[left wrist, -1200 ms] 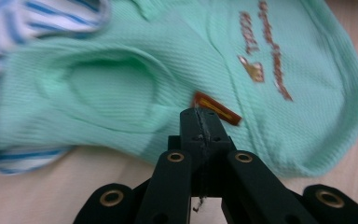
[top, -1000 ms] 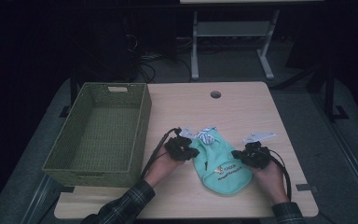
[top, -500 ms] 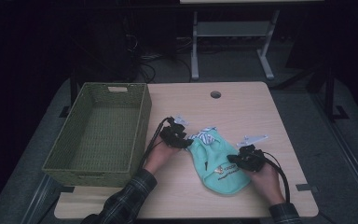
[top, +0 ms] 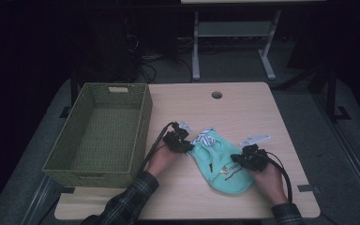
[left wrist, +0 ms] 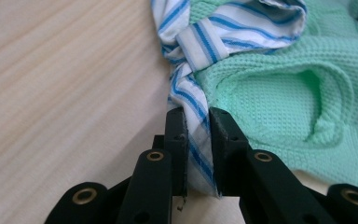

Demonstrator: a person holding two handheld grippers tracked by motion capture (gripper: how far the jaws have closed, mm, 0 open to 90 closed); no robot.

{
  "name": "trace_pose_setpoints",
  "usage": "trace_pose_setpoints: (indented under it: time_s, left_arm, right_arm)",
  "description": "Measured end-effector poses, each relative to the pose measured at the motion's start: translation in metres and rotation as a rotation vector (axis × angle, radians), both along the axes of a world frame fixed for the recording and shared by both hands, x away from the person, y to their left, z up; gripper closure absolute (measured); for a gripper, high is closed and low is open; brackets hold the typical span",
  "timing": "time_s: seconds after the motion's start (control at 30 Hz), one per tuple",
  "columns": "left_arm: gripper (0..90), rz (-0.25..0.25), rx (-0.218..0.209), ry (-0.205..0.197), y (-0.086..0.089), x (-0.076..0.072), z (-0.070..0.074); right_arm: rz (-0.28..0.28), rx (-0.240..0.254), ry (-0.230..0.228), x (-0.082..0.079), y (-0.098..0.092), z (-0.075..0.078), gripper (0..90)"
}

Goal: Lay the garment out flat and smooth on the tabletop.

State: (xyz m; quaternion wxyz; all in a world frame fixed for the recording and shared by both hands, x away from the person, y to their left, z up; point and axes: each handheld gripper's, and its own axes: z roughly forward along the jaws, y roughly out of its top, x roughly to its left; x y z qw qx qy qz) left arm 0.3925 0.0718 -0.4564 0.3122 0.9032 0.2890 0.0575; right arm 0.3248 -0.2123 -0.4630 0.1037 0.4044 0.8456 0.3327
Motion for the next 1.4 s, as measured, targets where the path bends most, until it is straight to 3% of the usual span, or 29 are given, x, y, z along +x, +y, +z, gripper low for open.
trace_pose_setpoints:
  time_s: [0.2, 0.3, 0.57, 0.67, 0.8, 0.97, 1.4]
  left_arm:
    - [77.4, -0.005, -0.01, 0.006, 0.001, -0.009, 0.0]
    - [77.7, -0.009, -0.005, 0.004, 0.0, -0.01, 0.0]
    - [77.8, -0.009, -0.012, -0.007, 0.001, -0.011, -0.001]
    - [78.2, -0.004, -0.019, -0.007, 0.001, -0.011, -0.002]
    - [80.4, 0.012, -0.038, 0.011, 0.003, -0.01, -0.002]
    - [81.8, 0.029, -0.059, -0.002, 0.007, -0.009, 0.003]
    - [82.7, 0.042, -0.179, -0.046, 0.013, -0.013, 0.034]
  right_arm:
    - [-0.011, 0.003, -0.001, 0.001, -0.003, 0.002, 89.9]
    - [-0.004, 0.055, -0.016, 0.0, -0.002, 0.008, 89.9]
    - [0.077, 0.12, -0.042, -0.002, 0.027, 0.022, 89.8]
    - [0.096, 0.117, -0.037, 0.001, 0.036, 0.022, 89.9]
    - [0.1, 0.072, -0.011, 0.006, 0.043, 0.011, 89.9]
    - [0.098, 0.02, 0.011, 0.01, 0.045, -0.002, 89.9]
    - [0.1, 0.041, 0.01, 0.012, 0.046, -0.004, 89.9]
